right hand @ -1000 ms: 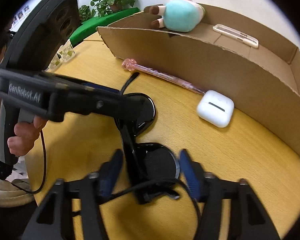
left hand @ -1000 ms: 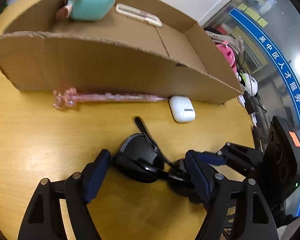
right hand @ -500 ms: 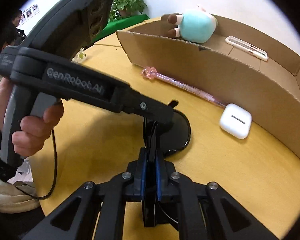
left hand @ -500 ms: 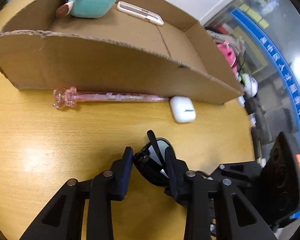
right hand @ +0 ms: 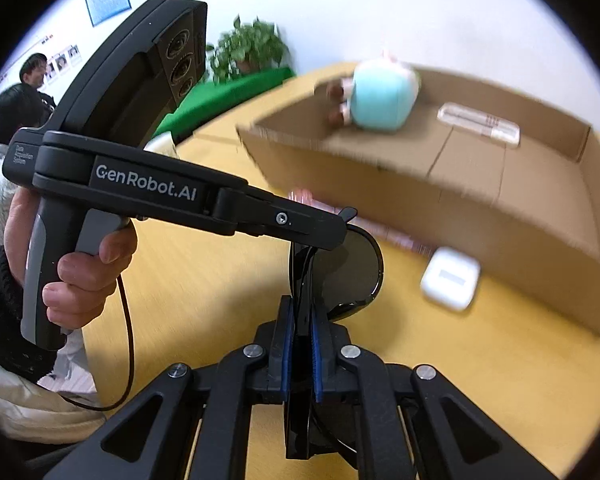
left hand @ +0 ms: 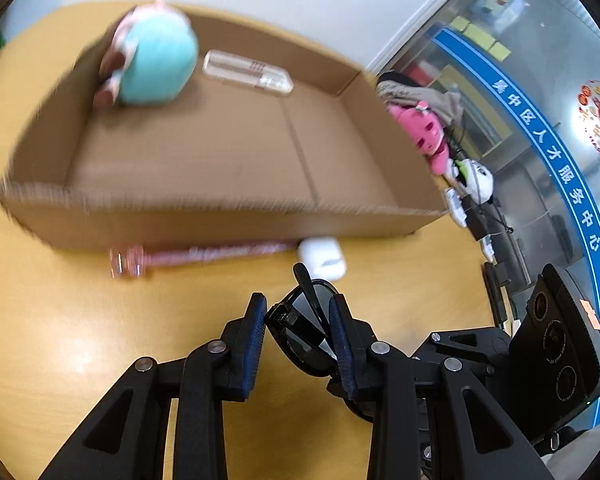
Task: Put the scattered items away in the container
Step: 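Lift the sunglasses with the right gripper and carry them over the box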
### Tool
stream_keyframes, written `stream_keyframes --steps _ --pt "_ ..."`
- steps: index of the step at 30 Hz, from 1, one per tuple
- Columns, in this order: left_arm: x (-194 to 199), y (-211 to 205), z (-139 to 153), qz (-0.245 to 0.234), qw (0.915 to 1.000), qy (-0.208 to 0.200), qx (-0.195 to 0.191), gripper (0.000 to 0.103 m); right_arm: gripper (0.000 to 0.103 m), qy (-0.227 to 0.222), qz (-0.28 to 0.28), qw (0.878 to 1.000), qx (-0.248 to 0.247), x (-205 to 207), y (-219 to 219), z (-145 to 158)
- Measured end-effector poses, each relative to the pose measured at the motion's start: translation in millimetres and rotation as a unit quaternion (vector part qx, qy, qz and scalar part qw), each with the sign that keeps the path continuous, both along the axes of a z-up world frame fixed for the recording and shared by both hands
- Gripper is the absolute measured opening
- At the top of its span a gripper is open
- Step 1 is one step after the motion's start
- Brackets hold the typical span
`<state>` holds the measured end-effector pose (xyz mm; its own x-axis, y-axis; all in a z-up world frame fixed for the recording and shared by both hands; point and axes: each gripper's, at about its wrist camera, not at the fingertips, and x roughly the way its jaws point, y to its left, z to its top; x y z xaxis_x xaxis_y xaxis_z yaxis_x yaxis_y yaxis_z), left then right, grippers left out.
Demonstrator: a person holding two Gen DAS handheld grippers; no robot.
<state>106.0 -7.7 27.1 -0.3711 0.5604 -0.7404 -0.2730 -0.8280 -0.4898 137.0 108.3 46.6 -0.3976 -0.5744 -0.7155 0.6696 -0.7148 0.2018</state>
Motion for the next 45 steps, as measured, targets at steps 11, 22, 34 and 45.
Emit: stream_keyframes --steps 11,22,34,45 --pt "-66 36 122 -0.057 0.9873 0.140 -0.050 0.033 0.007 0.095 -0.040 0.993 -0.063 -60 26 96" --pt "-175 85 196 -0.115 0.9696 0.203 -0.075 0.033 0.008 0.150 -0.088 0.982 -0.075 -159 60 166" --pt "-301 133 149 -0.152 0.9751 0.140 -0.080 0.033 0.008 0.073 -0.134 0.986 -0.069 -283 87 135" --pt "-384 166 29 -0.173 0.9822 0.027 -0.068 0.031 0.008 -0.048 -0.181 0.981 -0.039 -372 110 31"
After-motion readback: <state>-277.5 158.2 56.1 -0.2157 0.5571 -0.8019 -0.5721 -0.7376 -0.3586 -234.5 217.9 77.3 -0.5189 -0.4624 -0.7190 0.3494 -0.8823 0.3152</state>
